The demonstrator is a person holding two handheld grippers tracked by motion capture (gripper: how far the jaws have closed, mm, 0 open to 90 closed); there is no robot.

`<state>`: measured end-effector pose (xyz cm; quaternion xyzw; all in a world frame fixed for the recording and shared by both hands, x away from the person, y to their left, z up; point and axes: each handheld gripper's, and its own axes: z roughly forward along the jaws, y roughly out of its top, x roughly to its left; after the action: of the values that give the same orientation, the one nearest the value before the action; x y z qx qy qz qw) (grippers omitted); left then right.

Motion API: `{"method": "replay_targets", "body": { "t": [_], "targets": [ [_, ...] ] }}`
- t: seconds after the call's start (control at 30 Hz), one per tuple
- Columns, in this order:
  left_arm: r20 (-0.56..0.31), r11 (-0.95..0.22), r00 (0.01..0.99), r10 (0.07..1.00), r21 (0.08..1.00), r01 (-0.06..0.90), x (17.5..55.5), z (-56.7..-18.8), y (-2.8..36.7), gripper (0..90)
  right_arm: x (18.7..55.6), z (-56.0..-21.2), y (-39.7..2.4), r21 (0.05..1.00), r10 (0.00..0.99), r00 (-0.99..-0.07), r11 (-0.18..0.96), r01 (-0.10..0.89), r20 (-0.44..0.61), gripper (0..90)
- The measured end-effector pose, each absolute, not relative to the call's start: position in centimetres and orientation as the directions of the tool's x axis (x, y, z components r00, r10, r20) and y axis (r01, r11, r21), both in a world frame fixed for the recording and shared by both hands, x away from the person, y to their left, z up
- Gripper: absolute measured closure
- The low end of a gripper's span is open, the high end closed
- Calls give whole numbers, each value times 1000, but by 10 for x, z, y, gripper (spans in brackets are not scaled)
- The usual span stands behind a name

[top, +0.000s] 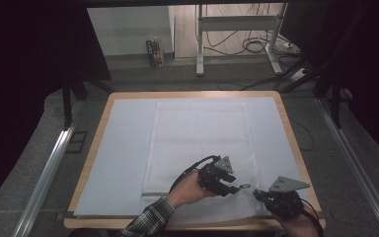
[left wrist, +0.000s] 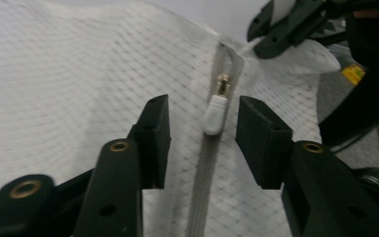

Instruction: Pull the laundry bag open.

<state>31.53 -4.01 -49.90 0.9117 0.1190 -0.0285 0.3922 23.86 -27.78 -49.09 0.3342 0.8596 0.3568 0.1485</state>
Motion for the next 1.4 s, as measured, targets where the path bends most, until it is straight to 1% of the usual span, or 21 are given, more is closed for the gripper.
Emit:
{"method": "replay_targets", "body": {
  "t": [0.13, 0.33, 0.4, 0.63, 0.7, 0.73, 0.77, 0.8, 0.83, 0.93, 1.1, 1.13, 1.27, 1.3, 1.4],
  "targets": [
    [-186, -668, 972, 144, 706, 235, 314, -498, -42, 637, 239, -491, -278, 711, 679, -734, 524, 469, -17, 849],
    [-177, -680, 973, 145, 697, 228, 308, -489, -44, 682, 239, -492, -278, 708, 679, -734, 527, 470, -18, 846],
    [-186, -684, 971, 148, 690, 236, 308, -487, -45, 697, 239, -492, -278, 710, 679, -733, 526, 469, -19, 846],
    [-206, -714, 968, 145, 655, 246, 311, -492, -49, 740, 239, -491, -278, 710, 678, -735, 528, 465, -22, 846],
    [-234, -712, 962, 140, 652, 262, 312, -494, -49, 747, 239, -491, -278, 712, 677, -736, 527, 464, -23, 856],
    [-257, -697, 955, 148, 658, 285, 312, -495, -50, 746, 239, -491, -278, 714, 677, -736, 526, 462, -22, 855],
    [-258, -702, 955, 145, 654, 283, 314, -495, -50, 745, 238, -491, -278, 717, 676, -736, 525, 458, -24, 856],
    [-278, -683, 946, 166, 659, 314, 313, -496, -51, 744, 238, -490, -278, 718, 676, -736, 525, 457, -26, 857],
    [-263, -701, 952, 155, 650, 294, 315, -496, -51, 744, 238, -490, -278, 717, 676, -737, 526, 457, -26, 860],
    [-229, -723, 957, 180, 629, 287, 314, -498, -54, 733, 238, -490, -278, 718, 674, -738, 524, 458, -20, 876],
    [-246, -727, 954, 173, 622, 292, 313, -502, -55, 739, 238, -490, -277, 715, 676, -737, 527, 458, -27, 886],
    [-259, -713, 947, 189, 627, 313, 312, -503, -57, 749, 238, -490, -277, 717, 676, -736, 527, 457, -27, 886],
    [-264, -712, 943, 203, 622, 327, 313, -502, -56, 808, 237, -489, -277, 721, 675, -737, 525, 453, -28, 886],
    [-255, -726, 948, 192, 613, 312, 315, -501, -54, 813, 237, -489, -277, 721, 675, -737, 524, 453, -28, 885],
    [-272, -710, 940, 205, 620, 334, 314, -501, -54, 826, 237, -489, -277, 722, 676, -737, 524, 452, -29, 885]
  ]
}}
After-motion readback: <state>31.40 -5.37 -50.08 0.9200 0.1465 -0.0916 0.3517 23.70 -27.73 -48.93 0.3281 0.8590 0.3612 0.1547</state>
